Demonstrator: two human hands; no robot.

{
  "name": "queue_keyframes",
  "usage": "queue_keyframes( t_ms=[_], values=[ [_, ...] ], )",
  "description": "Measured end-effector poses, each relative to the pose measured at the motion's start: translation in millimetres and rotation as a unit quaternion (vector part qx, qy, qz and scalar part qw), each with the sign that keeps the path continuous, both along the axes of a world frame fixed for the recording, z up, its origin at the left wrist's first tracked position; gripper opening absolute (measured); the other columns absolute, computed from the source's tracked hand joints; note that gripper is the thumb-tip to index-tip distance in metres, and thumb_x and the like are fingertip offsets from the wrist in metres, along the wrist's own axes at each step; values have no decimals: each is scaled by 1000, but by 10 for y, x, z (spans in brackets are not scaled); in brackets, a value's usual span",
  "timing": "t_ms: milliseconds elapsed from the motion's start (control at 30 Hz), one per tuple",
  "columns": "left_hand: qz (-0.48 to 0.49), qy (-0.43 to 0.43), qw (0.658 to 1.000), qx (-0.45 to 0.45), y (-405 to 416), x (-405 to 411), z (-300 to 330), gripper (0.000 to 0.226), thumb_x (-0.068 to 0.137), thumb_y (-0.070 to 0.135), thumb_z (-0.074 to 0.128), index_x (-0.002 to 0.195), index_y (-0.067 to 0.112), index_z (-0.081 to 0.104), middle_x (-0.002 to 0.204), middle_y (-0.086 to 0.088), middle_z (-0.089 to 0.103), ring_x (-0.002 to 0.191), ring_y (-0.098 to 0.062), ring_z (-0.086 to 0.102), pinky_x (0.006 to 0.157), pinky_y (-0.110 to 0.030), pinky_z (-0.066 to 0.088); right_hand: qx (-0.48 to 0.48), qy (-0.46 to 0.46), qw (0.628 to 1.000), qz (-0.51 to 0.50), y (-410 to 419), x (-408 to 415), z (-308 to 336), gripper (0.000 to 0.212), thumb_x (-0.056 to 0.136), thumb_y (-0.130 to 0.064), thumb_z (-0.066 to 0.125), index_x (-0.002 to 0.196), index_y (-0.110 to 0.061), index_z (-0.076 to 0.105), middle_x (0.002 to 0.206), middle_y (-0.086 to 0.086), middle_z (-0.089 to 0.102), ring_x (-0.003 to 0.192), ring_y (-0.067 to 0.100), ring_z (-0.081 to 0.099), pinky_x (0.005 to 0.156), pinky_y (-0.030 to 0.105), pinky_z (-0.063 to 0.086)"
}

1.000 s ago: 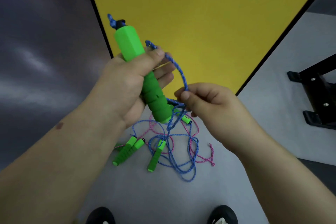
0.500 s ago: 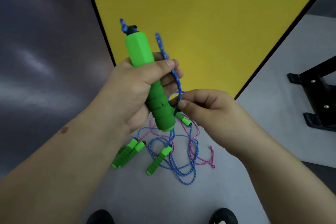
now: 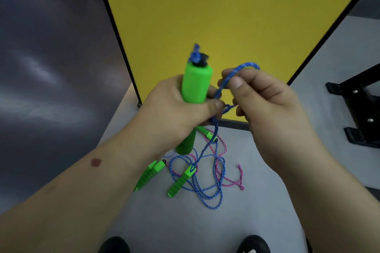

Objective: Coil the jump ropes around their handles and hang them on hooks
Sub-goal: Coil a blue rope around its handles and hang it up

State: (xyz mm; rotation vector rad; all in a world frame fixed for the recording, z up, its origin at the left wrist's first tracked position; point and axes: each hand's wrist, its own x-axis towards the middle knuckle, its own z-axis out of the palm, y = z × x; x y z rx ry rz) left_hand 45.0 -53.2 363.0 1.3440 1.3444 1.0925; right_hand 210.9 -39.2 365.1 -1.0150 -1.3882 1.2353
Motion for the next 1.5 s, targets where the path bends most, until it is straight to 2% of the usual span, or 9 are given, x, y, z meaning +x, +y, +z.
queue_keyframes(
  t_ms=[167,333,467,600,767,933,1200,1367,1500],
  values=[
    [33,-222,972,-73,22,-33,101,10,93,9,69,85,14,66,80,-4,77,65,-19,71,64,-33,60,-72,-99,981,150,-28,14,-56,24,104,-21,53,101,-17,76,93,-10,80,88,-4,70,75,7,48],
    [104,-288,950,-60,82,-96,62,4,97,12,66,93,13,65,88,-6,76,76,-18,76,67,-32,61,-58,-193,975,92,-6,8,-139,12,98,-23,65,97,-24,77,90,-1,78,87,20,71,86,45,55],
    [67,-263,956,-107,75,-49,-15,17,97,14,66,113,6,67,106,-17,76,86,-26,77,81,-40,63,-24,-120,992,13,-23,-46,-52,17,100,-20,62,93,-27,76,67,-13,71,60,5,63,66,30,52],
    [-80,-145,978,-130,-21,47,-59,30,90,10,75,118,3,70,109,-19,78,102,-27,76,84,-37,63,-57,-3,997,-49,-28,-67,24,14,99,-11,62,94,-16,74,75,-6,77,61,5,68,61,29,60],
    [-88,-12,994,-68,-22,75,-84,22,77,23,77,89,6,70,75,-18,67,68,-17,61,69,-37,51,-64,0,995,-72,-25,-53,-10,8,95,-15,68,91,-13,75,72,-1,68,58,8,58,59,32,57],
    [-149,-64,981,-108,-44,27,-26,5,90,9,74,89,8,70,76,-6,68,68,-14,63,61,-25,52,-119,114,981,-103,23,-21,-17,9,97,-16,66,90,-14,72,80,2,72,53,7,57,51,21,50],
    [17,-244,958,-151,5,66,59,16,96,7,65,81,11,69,69,-3,70,58,-13,64,51,-22,53,-275,97,956,32,56,-8,-91,30,103,-26,54,119,-5,68,96,6,76,79,20,68,82,38,54],
    [-7,-100,985,-143,-4,2,30,8,92,3,68,86,7,67,70,-10,69,62,-19,61,52,-25,51,-234,138,961,-46,68,-29,-99,9,96,-12,64,96,-13,73,78,0,71,59,10,55,53,19,48],
    [-116,-16,965,-233,-29,-120,44,8,92,2,68,85,4,67,76,-17,69,64,-23,60,51,-26,50,-245,294,922,-57,159,90,-66,15,97,-3,57,108,-2,68,100,11,78,87,19,76,83,27,62]
  ],
)
